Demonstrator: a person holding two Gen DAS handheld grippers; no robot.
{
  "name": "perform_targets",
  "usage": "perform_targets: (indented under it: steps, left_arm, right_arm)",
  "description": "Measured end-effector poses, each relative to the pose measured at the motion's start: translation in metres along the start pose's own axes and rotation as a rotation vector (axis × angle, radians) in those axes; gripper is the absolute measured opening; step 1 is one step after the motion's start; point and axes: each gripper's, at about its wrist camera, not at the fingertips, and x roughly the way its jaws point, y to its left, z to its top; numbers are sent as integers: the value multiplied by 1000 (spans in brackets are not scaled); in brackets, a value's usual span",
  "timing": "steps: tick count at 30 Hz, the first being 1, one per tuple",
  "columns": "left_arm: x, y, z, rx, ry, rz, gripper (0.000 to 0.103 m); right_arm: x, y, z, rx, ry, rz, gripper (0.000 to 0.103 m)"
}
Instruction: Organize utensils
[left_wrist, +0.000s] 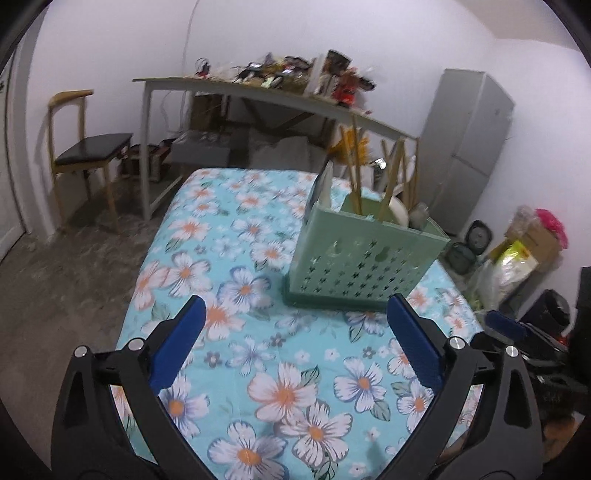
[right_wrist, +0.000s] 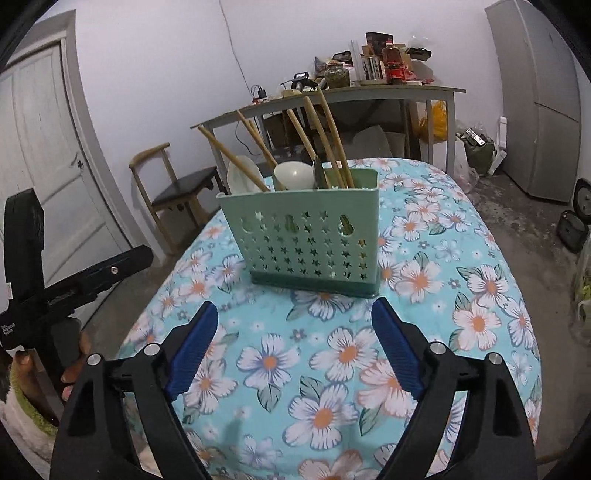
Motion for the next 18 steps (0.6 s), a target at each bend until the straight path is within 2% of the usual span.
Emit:
perform_targets:
  steps: [4, 7, 10, 14, 18]
  left_arm:
    - [0, -8, -6, 29, 5, 106, 95]
    - [-4, -19, -9, 101, -15, 210, 95]
    - [-4, -26, -10, 141, -1, 222, 95]
    - [-7, -32, -11, 117, 6, 205, 95]
    - [-8, -41, -14, 163, -21, 281, 95]
  right_arm:
    - [-3, -1, -3, -19, -5, -30, 89]
    - [-5, -2, -5, -15, 0, -36, 90]
    - [-5, -4, -7, -8, 4, -43, 91]
    - [-7, -5, -7, -8, 2, -61, 92]
    - [-11, -8, -8, -14, -4, -89, 96]
